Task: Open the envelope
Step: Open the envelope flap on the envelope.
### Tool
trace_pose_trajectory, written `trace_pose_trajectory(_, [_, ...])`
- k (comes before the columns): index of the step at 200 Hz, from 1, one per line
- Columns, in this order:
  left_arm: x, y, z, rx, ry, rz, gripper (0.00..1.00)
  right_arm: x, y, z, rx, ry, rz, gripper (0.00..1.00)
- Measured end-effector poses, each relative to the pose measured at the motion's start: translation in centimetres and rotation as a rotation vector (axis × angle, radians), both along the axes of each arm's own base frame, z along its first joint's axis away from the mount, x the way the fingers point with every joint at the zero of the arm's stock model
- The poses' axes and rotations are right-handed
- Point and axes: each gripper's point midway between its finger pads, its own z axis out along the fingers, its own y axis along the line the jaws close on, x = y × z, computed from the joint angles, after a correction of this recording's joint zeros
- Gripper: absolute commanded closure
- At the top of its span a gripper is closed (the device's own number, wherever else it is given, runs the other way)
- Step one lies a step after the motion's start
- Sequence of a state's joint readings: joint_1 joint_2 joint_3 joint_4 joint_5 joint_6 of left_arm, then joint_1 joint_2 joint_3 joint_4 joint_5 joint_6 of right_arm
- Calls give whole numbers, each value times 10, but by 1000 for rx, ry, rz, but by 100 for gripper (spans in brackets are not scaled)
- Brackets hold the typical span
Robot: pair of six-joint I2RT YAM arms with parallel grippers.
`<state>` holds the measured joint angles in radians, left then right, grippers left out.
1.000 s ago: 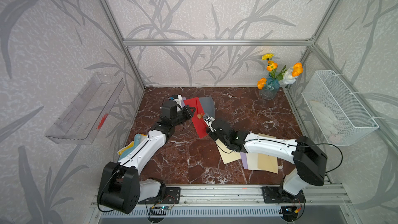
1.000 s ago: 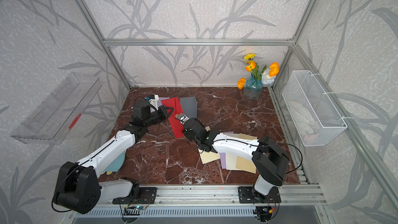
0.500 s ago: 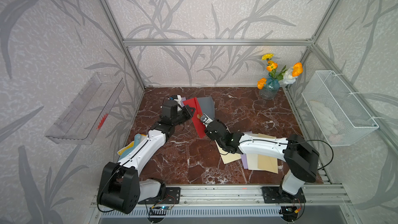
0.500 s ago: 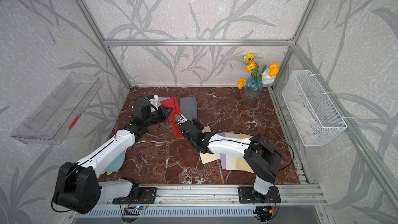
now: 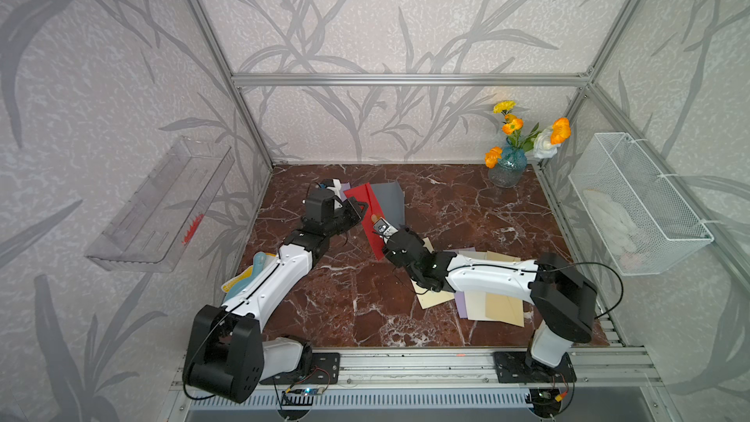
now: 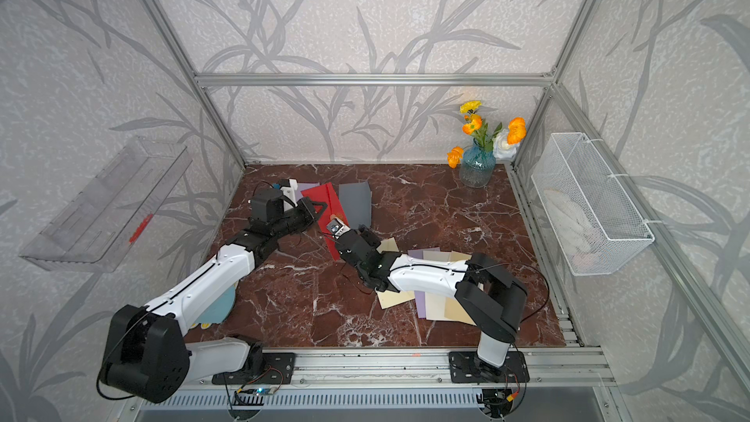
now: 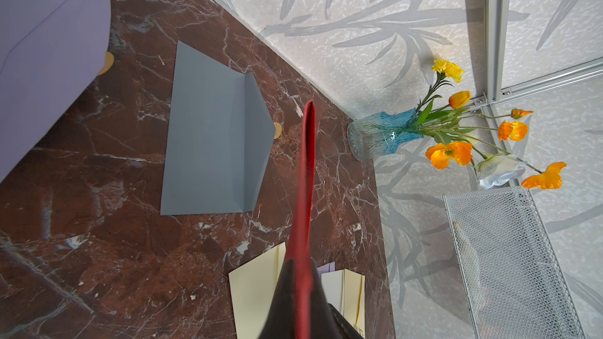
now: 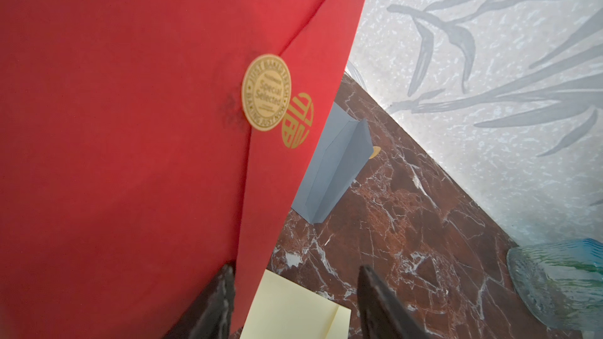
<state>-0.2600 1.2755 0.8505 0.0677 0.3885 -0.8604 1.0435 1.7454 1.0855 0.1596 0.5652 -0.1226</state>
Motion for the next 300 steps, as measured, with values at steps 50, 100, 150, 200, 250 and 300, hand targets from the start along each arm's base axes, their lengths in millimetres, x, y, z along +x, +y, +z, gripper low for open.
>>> trace_pose_trajectory(50, [1,2,0,-1,1,12,100,-4,6,-1,32,25,18,40])
trace_pose_trajectory(100, [-1,4,8,-5,-17,27,100,4,16,6,62,15,-3,39])
trace_pose_trajectory(150, [-3,9,12,3,-19,51,100,15,16,6,48,-27,-61,39])
trace_pose_trajectory(200, [-5,17,7,30,2,87,100,19,9,11,20,-70,-103,39])
trace_pose_trajectory(250, [-11,19,-5,57,49,89,100,23,5,17,9,-104,-126,39])
trace_pose_trajectory(300, [-14,17,-10,70,66,76,100,24,5,20,-2,-122,-122,38])
